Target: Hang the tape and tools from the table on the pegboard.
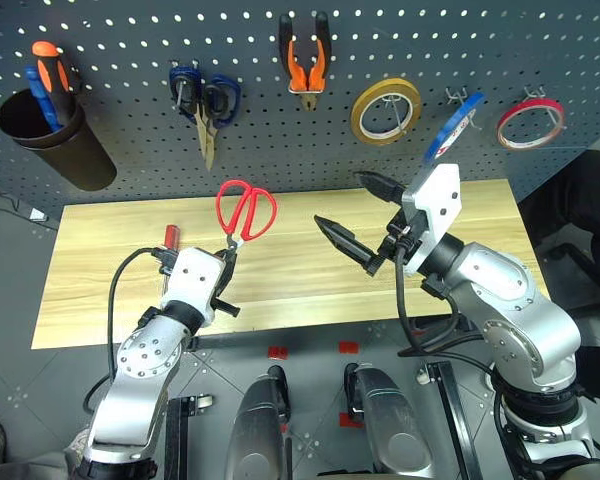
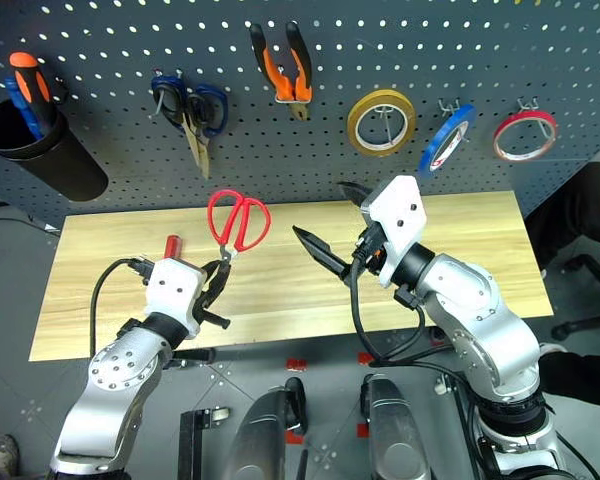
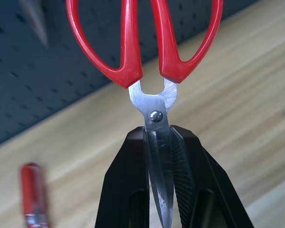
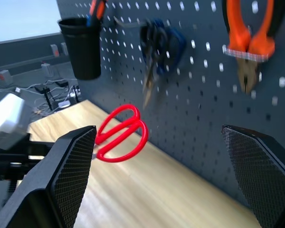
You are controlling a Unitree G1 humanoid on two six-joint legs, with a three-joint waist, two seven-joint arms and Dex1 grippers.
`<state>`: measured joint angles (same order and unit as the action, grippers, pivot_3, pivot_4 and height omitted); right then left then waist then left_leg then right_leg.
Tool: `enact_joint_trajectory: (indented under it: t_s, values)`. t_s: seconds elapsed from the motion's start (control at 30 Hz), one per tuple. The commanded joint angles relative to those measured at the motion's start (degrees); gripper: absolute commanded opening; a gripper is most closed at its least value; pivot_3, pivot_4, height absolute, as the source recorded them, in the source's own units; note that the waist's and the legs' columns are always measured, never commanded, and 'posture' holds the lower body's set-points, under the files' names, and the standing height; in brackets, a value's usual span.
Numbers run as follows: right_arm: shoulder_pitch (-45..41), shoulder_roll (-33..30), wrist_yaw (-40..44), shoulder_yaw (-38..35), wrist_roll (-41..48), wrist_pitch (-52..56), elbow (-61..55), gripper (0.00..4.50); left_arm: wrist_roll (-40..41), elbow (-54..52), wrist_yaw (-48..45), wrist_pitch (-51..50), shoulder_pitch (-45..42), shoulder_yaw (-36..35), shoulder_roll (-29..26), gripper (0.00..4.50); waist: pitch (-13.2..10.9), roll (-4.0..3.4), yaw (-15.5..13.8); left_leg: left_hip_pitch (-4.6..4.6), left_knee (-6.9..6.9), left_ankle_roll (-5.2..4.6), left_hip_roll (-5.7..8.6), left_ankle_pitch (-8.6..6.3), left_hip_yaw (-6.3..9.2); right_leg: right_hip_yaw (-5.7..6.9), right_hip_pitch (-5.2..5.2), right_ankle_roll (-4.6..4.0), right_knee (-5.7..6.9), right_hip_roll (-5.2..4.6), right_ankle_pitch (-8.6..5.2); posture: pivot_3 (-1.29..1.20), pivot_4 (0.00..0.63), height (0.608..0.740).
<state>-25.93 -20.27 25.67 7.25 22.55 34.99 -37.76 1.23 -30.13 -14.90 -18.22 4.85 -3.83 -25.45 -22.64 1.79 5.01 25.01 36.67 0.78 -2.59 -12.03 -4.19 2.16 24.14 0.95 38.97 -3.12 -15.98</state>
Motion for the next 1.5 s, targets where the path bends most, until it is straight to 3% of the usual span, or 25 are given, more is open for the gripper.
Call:
enact_joint_trajectory:
  t_s: [0.03,0.33,0.63,0.83,1.3,1.5]
  values:
    - [-0.66,-1.15,0.77,0.93,-3.26,-5.46,-3.04,4.50,-3.99,-6.78,1.94,6.31,2.56,-2.82,-0.50,0.34,0.00,0.01,-0.01,-0.01,0.00,0.00,0.00,0.00,0.00,0.00,0.00,0.00,0.00,0.00,0.00,-0.19,0.345,0.740]
    - [0.95,-2.12,2.74,2.63,-7.49,-12.56,0.30,4.50,-7.85,-9.46,2.00,10.39,-0.31,-6.82,-1.74,0.34,0.05,0.07,-0.18,0.00,0.03,0.00,0.00,0.00,0.03,0.05,-0.01,0.00,0.03,0.03,0.00,-0.16,0.329,0.740]
    - [0.24,-1.65,3.28,1.72,-8.31,-15.10,3.95,4.50,-7.60,-2.34,2.18,9.51,-10.21,-7.87,-2.21,0.34,0.17,0.22,-0.14,0.00,0.13,0.00,0.00,0.01,0.05,0.08,-0.03,0.00,0.09,0.03,0.01,-0.17,0.324,0.740]
    - [-1.80,-1.96,3.44,0.84,-8.10,-14.80,5.29,4.50,-8.18,-0.14,2.72,8.73,-11.02,-8.40,-1.59,0.34,0.24,0.31,-0.06,0.00,0.15,0.00,-0.02,0.01,0.05,0.09,-0.03,-0.01,0.10,0.03,0.01,-0.19,0.326,0.740]
    - [-6.62,-0.01,3.30,1.80,-8.16,-14.76,7.81,4.50,-10.72,15.35,3.63,11.26,-20.10,-3.02,-0.86,0.34,0.47,0.60,-0.11,0.00,0.26,-0.01,-0.02,0.01,0.09,0.13,-0.06,-0.03,0.18,0.02,0.02,-0.20,0.322,0.740]
    - [-6.52,0.98,3.00,2.68,-8.50,-14.23,7.51,4.50,-8.66,18.44,1.83,9.23,-19.43,-2.90,-0.33,2.27,0.56,0.65,-0.04,0.00,0.28,-0.01,-0.02,0.01,0.10,0.14,-0.06,-0.03,0.20,0.01,0.03,-0.20,0.326,0.740]
